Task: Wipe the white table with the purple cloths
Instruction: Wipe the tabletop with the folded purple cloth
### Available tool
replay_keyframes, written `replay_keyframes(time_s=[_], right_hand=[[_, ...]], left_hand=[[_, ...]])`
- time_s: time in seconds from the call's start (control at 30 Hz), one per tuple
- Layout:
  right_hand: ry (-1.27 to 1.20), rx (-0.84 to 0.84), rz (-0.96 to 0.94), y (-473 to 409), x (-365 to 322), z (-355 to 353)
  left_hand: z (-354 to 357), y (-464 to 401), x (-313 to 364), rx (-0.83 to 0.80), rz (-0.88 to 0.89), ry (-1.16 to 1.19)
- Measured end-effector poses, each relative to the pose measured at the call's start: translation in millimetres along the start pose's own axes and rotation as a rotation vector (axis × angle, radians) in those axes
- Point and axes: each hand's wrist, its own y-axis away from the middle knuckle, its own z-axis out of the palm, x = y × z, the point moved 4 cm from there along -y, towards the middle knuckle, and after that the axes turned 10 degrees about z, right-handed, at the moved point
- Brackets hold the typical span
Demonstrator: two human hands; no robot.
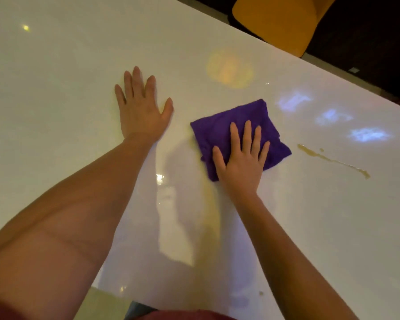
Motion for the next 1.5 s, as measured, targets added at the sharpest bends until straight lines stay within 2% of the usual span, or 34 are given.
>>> replay_keyframes(time_s=[0.1,0.2,0.33,0.5,0.63,0.77,0.9,0.97,1.03,1.13,1.27,1.5], right_hand=[[0.002,-0.035,0.024,90.2,36.1,-2.1],[0.027,-0.090,0.007,119.1,51.2,-5.5],[0.025,-0.109,0.043,60.3,34.8,-10.0],[-0.037,-0.087,0.178,-72.3,20.8,-21.1],[0.029,-0.073,0.092,-113.0,38.1,-23.8],[0.070,-0.085,-0.048,-67.8,78.2,-22.0],[0.039,-0.044,-0.125,34.3,154.2,-27.4],[0.057,-0.063,-0.140,73.7,189.9,-27.6],[0.069,-0.075,-0.138,77.2,219.7,-31.7],[0.035,-0.020,-0.126,35.5,237.4,-39.2],[0.003,0.012,-0.113,-45.0,234.2,-46.6],[-0.008,-0.103,-0.102,-175.0,237.8,-68.2]], left_hand=[[-0.7,1.6,3.4,0.042,0.029,0.014],[-0.3,2.2,2.6,0.045,0.043,0.024],[1.1,3.3,4.5,0.080,0.047,0.021],[-11.2,12.2,12.4,0.194,0.097,-0.028],[-21.0,20.7,32.0,0.205,0.106,-0.051],[-21.6,27.7,94.1,0.177,0.168,-0.007],[-10.7,33.3,192.5,0.156,0.126,0.161],[0.6,32.9,227.6,0.077,0.032,0.216],[16.0,34.5,251.5,-0.002,-0.096,0.195],[33.6,40.5,267.4,-0.054,-0.126,0.037],[35.8,38.7,270.4,-0.049,-0.136,-0.016],[37.8,36.7,271.5,-0.035,-0.154,-0.023]])
